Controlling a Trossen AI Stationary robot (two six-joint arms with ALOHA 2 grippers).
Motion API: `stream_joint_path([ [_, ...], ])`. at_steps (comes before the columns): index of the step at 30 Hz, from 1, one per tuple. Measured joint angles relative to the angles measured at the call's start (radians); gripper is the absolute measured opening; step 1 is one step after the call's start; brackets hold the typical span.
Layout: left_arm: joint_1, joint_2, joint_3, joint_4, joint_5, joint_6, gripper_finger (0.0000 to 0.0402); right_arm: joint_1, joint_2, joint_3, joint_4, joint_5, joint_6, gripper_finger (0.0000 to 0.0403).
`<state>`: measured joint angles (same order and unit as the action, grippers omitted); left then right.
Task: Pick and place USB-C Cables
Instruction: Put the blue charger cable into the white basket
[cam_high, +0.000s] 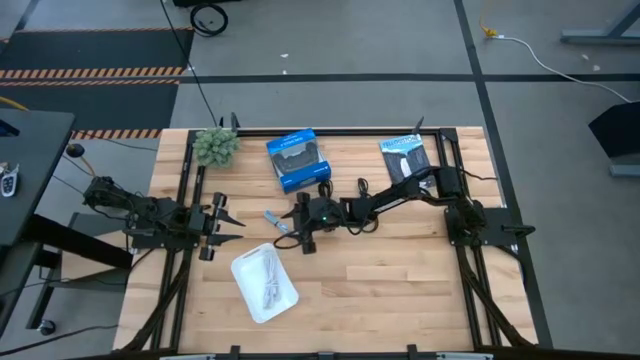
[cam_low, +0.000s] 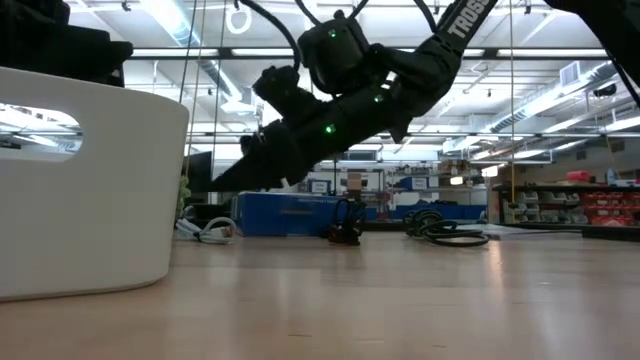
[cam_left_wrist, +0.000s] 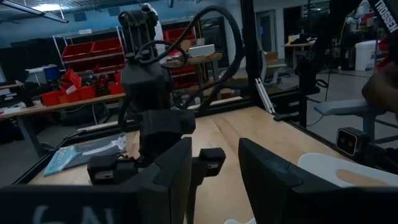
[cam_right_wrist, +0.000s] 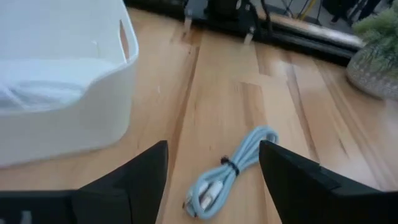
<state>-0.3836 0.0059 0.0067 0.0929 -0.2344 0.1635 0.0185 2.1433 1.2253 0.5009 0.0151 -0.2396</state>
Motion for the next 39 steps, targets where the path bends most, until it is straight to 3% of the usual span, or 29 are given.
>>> stream_joint_path([
  [25,0.0,0.0,0.0,0.0,0.0,0.0,0.0142,0.002,0.0,0.001,-0.038,0.008,0.013,0.0248],
  [32,0.0,0.0,0.0,0.004,-0.001,0.0,0.0142,0.017,0.1,0.009,0.027,0.013,0.007,0.0248],
  [39,0.0,0.0,0.0,0.001,0.0,0.0,0.0142,0.013,0.1,0.02,0.03,0.042,0.012,0.0243],
])
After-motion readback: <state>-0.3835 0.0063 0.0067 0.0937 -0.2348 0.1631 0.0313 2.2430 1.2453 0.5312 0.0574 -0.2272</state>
